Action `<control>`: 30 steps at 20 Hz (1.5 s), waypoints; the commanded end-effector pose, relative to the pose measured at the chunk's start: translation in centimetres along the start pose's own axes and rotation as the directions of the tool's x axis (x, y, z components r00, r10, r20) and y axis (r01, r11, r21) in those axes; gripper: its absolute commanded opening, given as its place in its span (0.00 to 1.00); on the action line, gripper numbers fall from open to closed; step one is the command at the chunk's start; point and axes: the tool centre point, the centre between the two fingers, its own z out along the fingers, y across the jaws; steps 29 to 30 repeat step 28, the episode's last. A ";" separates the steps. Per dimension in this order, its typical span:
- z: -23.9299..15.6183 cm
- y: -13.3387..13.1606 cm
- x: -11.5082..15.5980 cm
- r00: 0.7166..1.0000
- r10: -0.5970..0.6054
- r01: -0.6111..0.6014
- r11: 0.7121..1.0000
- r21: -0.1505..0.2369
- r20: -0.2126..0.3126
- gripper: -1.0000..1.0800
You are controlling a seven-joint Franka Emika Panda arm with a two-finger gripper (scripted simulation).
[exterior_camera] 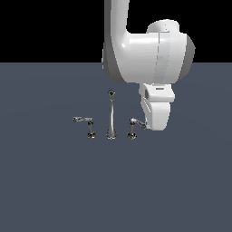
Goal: Turn on the faucet by rotating a designated handle.
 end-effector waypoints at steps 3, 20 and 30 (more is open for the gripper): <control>0.0 0.7 -0.2 1.000 0.000 0.000 1.000 -0.003 0.000 0.00; 0.0 2.2 -5.3 1.000 0.014 -0.014 1.000 -0.005 -0.001 0.00; 0.0 1.2 -9.8 1.000 -0.010 0.010 1.000 -0.007 0.003 0.00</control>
